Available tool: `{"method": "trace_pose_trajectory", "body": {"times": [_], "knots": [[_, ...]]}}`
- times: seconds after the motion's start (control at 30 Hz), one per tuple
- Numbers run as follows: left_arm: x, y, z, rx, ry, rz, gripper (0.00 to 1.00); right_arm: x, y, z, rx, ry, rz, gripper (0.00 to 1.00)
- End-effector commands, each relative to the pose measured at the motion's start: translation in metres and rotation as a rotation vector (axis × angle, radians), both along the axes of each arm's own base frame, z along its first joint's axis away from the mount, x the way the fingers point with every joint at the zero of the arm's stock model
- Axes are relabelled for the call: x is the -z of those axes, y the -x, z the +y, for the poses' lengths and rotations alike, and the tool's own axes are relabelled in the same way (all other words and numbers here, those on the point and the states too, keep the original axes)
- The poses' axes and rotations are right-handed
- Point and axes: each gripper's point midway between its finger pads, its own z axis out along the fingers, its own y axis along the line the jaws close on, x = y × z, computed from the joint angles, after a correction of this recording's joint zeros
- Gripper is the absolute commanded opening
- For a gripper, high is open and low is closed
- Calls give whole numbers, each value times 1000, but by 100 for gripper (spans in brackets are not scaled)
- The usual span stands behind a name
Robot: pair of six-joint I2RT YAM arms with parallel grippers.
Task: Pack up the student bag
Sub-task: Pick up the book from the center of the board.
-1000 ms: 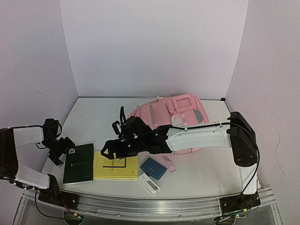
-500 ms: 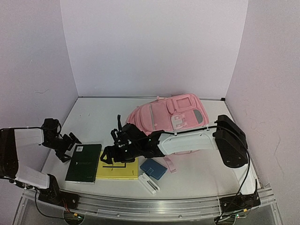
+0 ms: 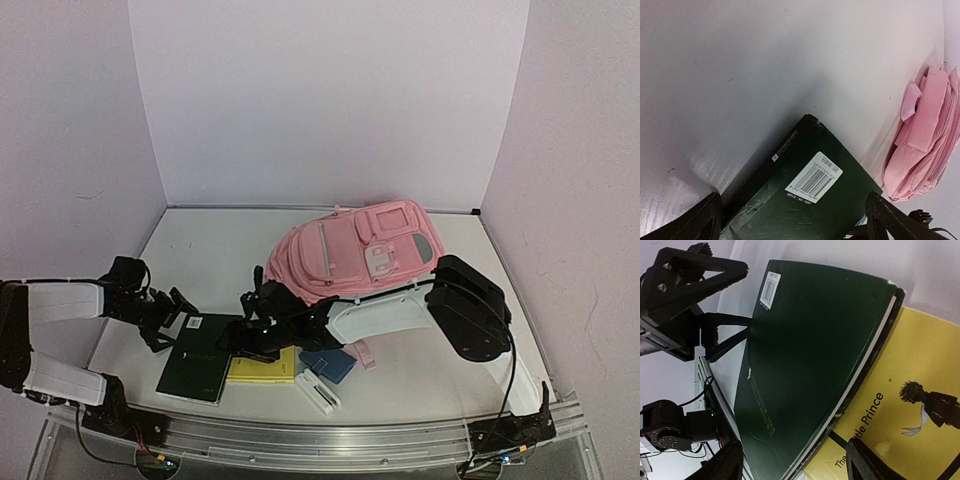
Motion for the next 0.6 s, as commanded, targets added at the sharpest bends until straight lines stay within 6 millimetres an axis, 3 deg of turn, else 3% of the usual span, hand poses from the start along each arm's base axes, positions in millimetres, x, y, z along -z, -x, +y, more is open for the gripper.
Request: {"method": "trace_pose_trajectory", "body": {"times": [0.0, 0.1, 0.4, 0.57], "knots": [[16, 19, -4, -14, 7, 101, 100, 25, -8, -6, 90, -11, 102, 68], [13, 19, -6, -18, 22, 92, 100, 35, -9, -10, 113, -39, 146, 67], [6, 18, -13, -1, 65, 62, 100, 37, -15, -3, 124, -116, 170, 59], [-6, 12, -28, 70, 139, -2, 94, 43, -20, -11, 155, -98, 162, 59]]}}
